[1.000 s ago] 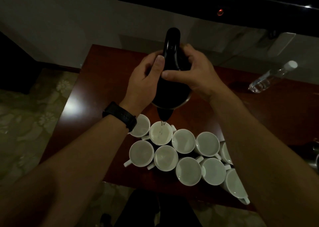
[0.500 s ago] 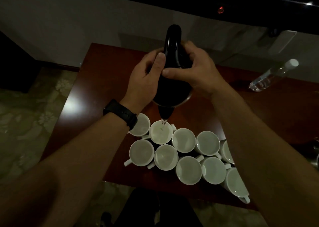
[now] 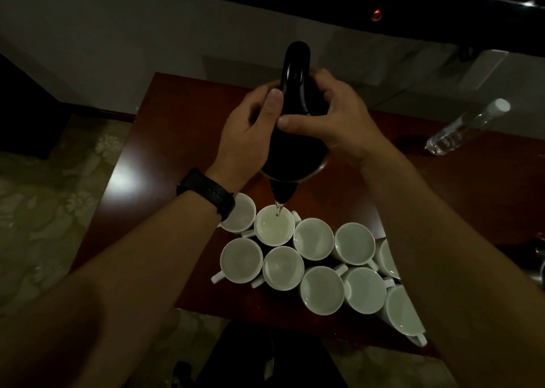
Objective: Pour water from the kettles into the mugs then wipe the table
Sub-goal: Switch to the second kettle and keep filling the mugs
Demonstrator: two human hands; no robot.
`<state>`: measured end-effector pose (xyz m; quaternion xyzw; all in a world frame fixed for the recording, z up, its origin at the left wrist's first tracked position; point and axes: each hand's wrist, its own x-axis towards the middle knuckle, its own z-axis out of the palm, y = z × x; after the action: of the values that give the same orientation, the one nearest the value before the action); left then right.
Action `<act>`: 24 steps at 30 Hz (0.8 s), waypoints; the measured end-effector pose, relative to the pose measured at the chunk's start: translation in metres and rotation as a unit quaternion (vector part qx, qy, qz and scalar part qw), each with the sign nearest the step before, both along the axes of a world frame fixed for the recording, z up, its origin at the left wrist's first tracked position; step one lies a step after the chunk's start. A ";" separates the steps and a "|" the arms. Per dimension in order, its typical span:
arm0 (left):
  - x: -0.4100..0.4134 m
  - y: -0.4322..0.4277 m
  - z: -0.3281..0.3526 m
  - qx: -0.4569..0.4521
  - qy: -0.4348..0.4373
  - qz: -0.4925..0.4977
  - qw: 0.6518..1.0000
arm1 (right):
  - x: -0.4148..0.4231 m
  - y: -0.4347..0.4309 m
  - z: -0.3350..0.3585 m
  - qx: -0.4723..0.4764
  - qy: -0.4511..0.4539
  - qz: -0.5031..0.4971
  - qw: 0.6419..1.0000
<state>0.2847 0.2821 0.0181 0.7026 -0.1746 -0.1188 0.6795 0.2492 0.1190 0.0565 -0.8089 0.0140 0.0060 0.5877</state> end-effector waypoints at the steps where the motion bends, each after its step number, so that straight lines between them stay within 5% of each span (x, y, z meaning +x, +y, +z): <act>1: 0.000 0.000 0.000 0.000 0.000 0.001 1.000 | 0.000 0.000 0.000 -0.002 0.000 0.000 1.000; 24: -0.004 -0.004 0.000 -0.009 -0.015 0.004 1.000 | -0.009 0.008 0.005 0.053 0.014 -0.032 0.998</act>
<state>0.2804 0.2785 0.0184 0.6985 -0.1829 -0.1043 0.6839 0.2402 0.1272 0.0620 -0.7754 0.0476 -0.0004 0.6297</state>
